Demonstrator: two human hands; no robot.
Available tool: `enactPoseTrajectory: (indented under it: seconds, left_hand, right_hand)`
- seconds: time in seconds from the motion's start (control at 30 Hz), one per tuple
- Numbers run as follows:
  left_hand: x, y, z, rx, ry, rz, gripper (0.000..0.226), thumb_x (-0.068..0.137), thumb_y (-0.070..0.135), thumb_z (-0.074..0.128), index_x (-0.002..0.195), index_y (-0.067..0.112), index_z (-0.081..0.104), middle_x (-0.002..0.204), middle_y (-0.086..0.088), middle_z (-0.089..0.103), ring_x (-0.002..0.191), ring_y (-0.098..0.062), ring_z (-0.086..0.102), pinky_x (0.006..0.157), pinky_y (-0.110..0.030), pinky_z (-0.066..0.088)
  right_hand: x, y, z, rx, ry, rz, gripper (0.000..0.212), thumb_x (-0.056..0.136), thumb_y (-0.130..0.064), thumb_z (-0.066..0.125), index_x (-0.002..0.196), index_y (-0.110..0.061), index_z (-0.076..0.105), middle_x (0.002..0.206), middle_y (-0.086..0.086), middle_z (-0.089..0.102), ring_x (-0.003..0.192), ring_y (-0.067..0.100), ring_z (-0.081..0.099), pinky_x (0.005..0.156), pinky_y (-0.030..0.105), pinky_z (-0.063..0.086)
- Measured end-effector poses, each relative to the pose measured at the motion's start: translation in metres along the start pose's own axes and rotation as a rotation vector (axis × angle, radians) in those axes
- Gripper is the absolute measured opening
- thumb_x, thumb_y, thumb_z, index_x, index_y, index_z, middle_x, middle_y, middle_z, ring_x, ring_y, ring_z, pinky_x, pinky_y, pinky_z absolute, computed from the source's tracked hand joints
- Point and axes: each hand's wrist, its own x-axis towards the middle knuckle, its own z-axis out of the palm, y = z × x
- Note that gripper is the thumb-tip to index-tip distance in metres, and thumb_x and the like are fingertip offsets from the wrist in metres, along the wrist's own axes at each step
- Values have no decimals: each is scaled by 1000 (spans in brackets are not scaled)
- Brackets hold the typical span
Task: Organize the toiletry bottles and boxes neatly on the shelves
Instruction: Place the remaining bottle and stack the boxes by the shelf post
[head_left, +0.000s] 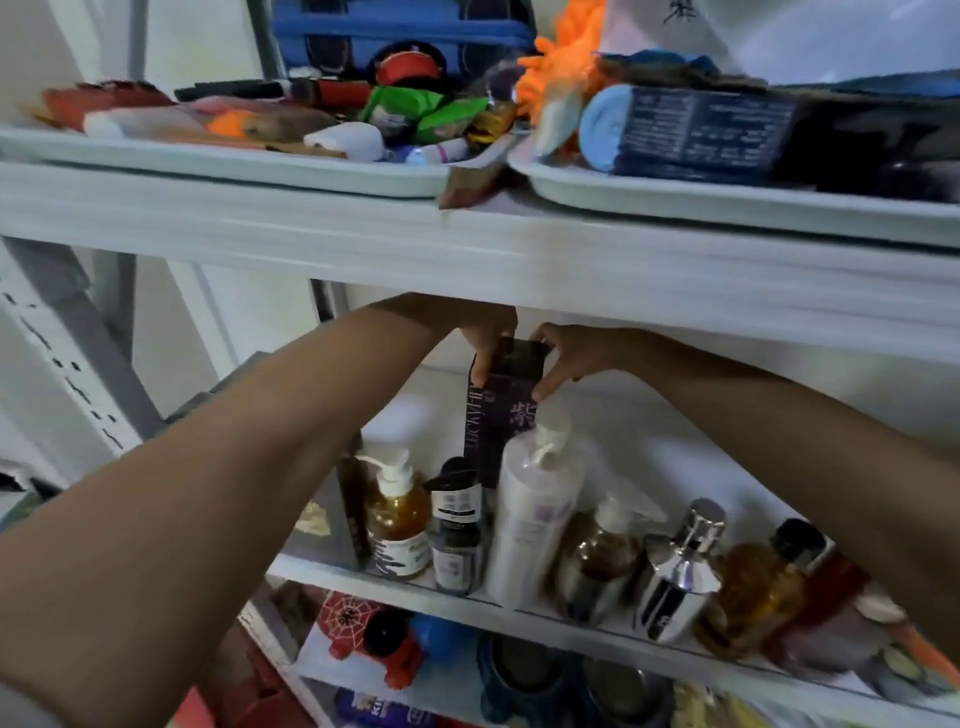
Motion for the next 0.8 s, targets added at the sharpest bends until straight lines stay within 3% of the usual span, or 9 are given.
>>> enactPoseTrajectory:
  seconds: [0.1,0.27,0.43,0.6,0.73,0.8]
  left_hand:
    - [-27,-6,-5,27,-5,-43,59,45,34,92,91,30,56,96,6,61,97,-18,60,90,-39,51]
    - [-63,-31,-4,122,-99,-46,66,54,34,89,112,16,64,109,0,63,104,-20,56,89,-34,47]
    - [-83,-59,3,116,-92,-59,64,55,30,89,113,16,65,110,1,64,105,-20,55,87,-33,45]
    - [-102,-82,10,90,-82,-60,61,58,27,88,113,15,65,112,-1,64,106,-20,55,84,-30,43]
    - [-120,-96,12,75,-98,-73,59,61,23,86,114,13,63,107,-2,64,92,-17,57,71,-27,42]
    - [-127,-103,13,81,-93,-74,59,61,23,87,114,13,62,107,-2,63,94,-20,56,69,-28,42]
  right_hand:
    - [6,-25,4,5,-79,10,73,73,-30,79,131,-20,37,132,2,48,113,20,55,93,38,51]
    - [15,-66,11,-58,-125,2,72,74,-34,77,133,-18,40,135,1,46,119,19,50,100,40,46]
    - [22,-97,24,-119,-72,-27,64,75,-35,76,129,-16,49,130,1,51,118,18,48,98,33,44]
    - [27,-125,41,-118,-23,-56,58,75,-33,75,124,-12,53,125,7,56,114,22,52,96,34,43]
    - [33,-145,51,-104,-11,-64,53,74,-31,75,120,-14,55,120,6,58,108,21,54,91,33,44]
    - [35,-154,55,-102,-5,-73,50,73,-28,74,117,-13,55,117,7,59,107,22,56,89,33,45]
